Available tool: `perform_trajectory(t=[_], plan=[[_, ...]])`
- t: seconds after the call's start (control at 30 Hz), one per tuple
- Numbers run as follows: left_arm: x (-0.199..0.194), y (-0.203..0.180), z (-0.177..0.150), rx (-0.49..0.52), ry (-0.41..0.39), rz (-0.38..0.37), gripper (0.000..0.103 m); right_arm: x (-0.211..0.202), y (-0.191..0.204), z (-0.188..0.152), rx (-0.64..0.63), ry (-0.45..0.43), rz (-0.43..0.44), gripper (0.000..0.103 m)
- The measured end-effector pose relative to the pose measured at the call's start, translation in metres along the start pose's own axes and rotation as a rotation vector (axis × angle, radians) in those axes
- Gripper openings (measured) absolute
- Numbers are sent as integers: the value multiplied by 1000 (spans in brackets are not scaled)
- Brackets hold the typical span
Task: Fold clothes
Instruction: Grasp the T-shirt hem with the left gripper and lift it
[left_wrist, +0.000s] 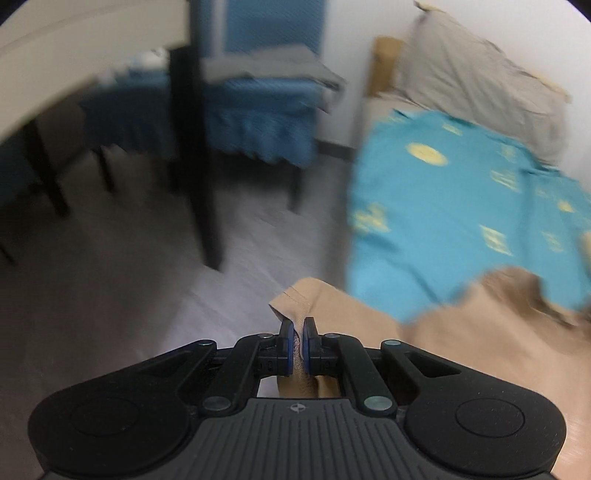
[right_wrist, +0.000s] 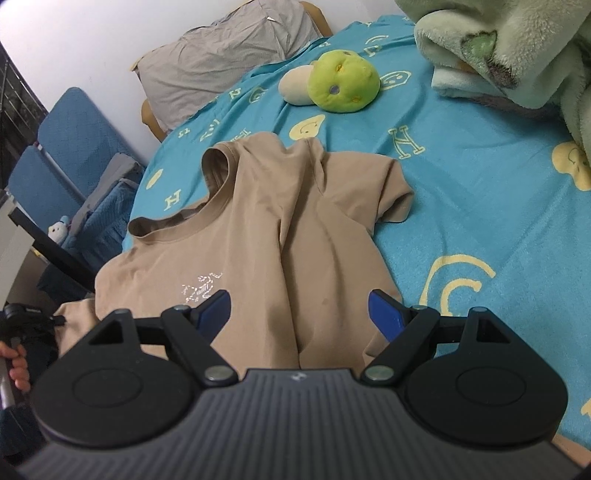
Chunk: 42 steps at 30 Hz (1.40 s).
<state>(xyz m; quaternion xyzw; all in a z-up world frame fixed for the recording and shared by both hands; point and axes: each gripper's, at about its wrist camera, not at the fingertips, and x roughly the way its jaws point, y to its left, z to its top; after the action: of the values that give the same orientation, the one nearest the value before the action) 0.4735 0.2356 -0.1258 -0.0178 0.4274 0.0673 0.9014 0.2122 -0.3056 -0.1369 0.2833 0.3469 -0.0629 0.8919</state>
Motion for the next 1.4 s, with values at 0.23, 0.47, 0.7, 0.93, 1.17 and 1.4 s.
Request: perform_trajectory(t=[0.23, 0.47, 0.7, 0.93, 1.17, 1.4], plan=[[-1, 4, -24, 9, -8, 95, 20, 10, 6, -2, -33, 7, -8, 83], [-104, 8, -109, -100, 221, -148, 54, -6, 14, -2, -72, -27, 24, 83], [-193, -17, -202, -75, 513, -265, 61, -39, 18, -2, -100, -75, 42, 83], [-219, -48, -258, 108, 725, -186, 63, -73, 15, -12, -91, -104, 20, 83], [-225, -76, -277, 191, 784, -184, 62, -80, 9, -12, -92, -110, 25, 83], [-247, -94, -283, 311, 793, -227, 5, -74, 9, -9, -83, -101, 54, 83]])
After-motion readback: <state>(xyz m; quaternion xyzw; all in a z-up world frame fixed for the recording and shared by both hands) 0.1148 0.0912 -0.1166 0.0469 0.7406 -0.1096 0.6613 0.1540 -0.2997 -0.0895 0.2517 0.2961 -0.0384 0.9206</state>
